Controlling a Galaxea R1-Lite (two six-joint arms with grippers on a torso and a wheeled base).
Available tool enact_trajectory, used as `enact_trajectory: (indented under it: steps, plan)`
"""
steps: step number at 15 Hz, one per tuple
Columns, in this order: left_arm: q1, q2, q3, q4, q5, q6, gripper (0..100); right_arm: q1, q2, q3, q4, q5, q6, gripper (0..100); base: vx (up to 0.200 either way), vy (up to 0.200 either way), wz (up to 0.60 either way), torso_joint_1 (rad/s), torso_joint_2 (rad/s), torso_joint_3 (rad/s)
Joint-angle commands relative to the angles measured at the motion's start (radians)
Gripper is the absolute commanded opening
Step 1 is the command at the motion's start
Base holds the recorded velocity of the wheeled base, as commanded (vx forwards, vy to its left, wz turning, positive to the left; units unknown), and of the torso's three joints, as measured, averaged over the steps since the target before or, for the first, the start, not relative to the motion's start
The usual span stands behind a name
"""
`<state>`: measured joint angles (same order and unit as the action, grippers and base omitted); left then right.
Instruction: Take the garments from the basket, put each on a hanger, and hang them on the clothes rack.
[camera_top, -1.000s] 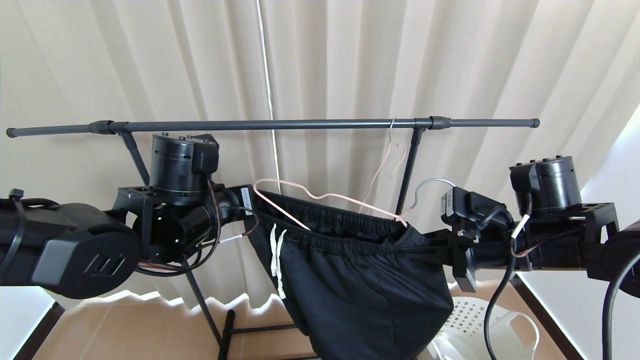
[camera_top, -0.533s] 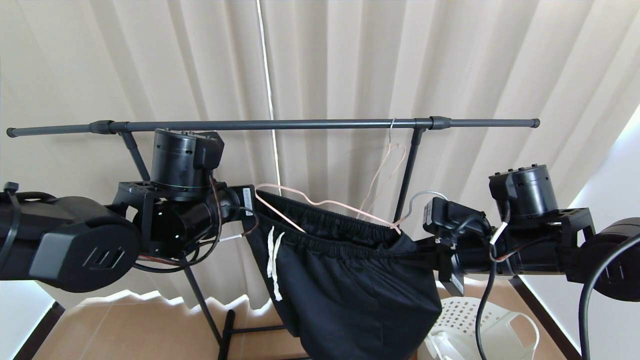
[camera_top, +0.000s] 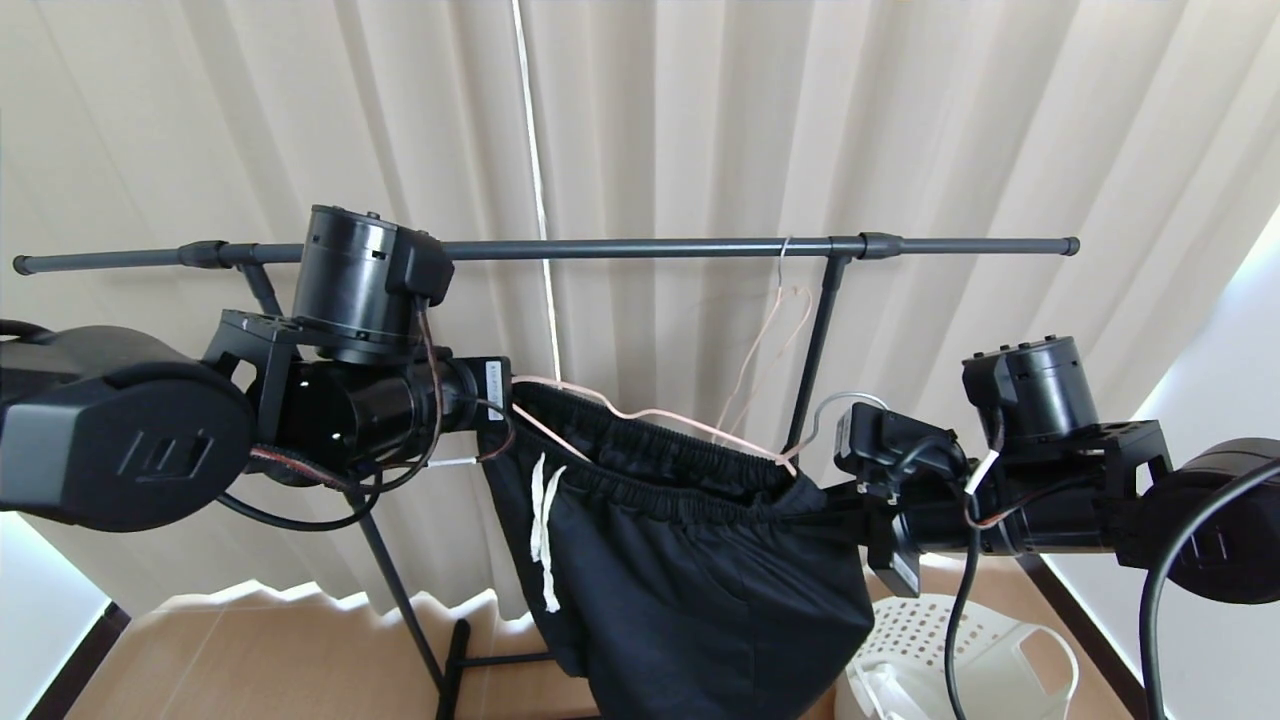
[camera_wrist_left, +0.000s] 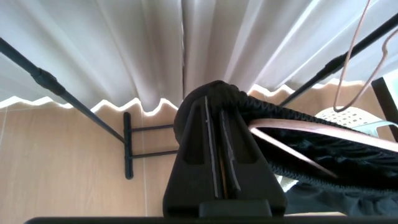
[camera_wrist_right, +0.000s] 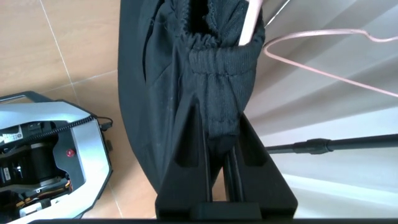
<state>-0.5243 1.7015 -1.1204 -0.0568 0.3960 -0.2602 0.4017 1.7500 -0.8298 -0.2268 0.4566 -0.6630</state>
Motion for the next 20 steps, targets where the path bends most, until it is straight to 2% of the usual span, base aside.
enact_trajectory:
  steps: [1, 4, 10, 11, 14, 16, 20]
  plan:
    - [-0.011, -0.003, -0.039, 0.032, 0.001, -0.001, 0, 0.000, 0.002, 0.000, 0.001, 0.001, -0.001, 0, 0.000, 0.000, 0.00, 0.000, 0.00, 0.000]
    - [-0.017, -0.005, -0.081, 0.098, 0.001, -0.004, 0, 0.002, 0.003, 0.000, 0.000, -0.001, -0.001, 0, 0.000, 0.000, 0.00, 0.000, 0.00, 0.000]
    - [-0.037, -0.023, -0.233, 0.279, 0.001, -0.005, 0, 0.017, 0.009, 0.001, 0.001, -0.015, -0.003, 0, 0.000, 0.000, 0.00, 0.000, 0.00, 0.000]
    - [-0.049, -0.025, -0.269, 0.338, 0.001, -0.008, 0, 0.017, 0.016, 0.000, 0.000, -0.027, -0.003, 0, 0.000, 0.000, 0.00, 0.000, 0.00, 0.000]
    - [-0.103, -0.023, -0.280, 0.391, 0.001, -0.024, 0, 0.019, 0.022, 0.000, 0.000, -0.032, -0.003, 0, 0.000, 0.000, 0.00, 0.000, 0.00, 0.000]
    - [-0.143, -0.016, -0.282, 0.434, 0.001, -0.059, 0, 0.029, 0.023, -0.006, 0.003, -0.078, -0.003, 0, 0.000, 0.000, 0.00, 0.000, 0.00, 0.000]
    - [-0.165, 0.029, -0.291, 0.476, 0.006, -0.109, 0, 0.080, 0.009, -0.046, 0.049, -0.237, 0.011, 0, 0.000, 0.000, 0.00, 0.000, 0.00, 0.000]
